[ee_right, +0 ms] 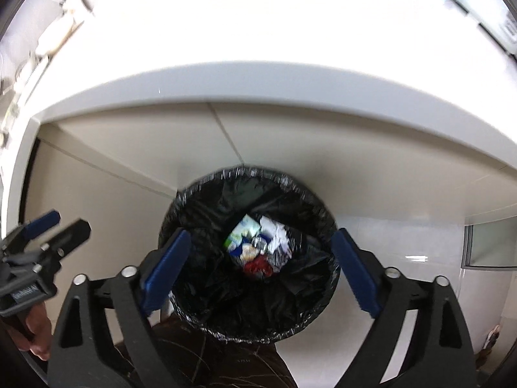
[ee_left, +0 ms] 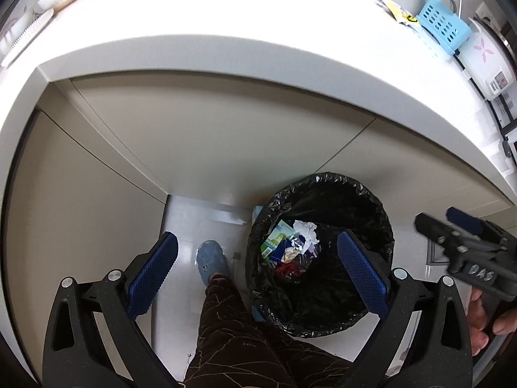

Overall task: Collect trash
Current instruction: 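Raise both open tools back up over the counter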

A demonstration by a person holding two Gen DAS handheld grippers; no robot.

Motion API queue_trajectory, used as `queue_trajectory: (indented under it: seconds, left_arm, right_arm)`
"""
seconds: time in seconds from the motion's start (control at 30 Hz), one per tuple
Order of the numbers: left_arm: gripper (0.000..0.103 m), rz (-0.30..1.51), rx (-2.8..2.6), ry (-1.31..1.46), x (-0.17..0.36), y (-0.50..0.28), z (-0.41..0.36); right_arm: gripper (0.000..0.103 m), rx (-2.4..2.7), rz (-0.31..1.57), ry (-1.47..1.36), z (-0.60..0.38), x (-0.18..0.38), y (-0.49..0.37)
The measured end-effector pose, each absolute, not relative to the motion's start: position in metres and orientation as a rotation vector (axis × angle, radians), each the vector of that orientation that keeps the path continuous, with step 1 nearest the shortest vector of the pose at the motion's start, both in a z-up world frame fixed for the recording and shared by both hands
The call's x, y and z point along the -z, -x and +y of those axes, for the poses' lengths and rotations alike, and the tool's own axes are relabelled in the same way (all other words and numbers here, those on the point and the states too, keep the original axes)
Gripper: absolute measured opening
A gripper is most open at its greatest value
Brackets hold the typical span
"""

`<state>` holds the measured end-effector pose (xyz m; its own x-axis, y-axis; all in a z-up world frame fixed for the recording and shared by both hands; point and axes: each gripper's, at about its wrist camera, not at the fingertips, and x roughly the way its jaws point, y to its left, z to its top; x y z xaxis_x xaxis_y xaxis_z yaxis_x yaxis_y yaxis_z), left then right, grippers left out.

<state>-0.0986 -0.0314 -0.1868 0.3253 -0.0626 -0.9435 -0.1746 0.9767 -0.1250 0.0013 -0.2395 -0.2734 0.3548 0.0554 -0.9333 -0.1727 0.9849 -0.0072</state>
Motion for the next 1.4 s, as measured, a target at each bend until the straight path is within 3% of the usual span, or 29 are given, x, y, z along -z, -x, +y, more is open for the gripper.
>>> queue_trajectory:
  seconds: [0.63,1.4]
  left_arm:
    - [0.097,1.165,-0.042,0.204,0.094,0.037,-0.012]
    - [0.097,1.142,-0.002,0.174,0.054,-0.125,0.058]
  right_arm:
    - [0.095,-0.133,0.961,0.075,-0.205,0.149,-0.052]
    - [0.095,-0.048,0.963,0.083,-0.138,0.105,-0.198]
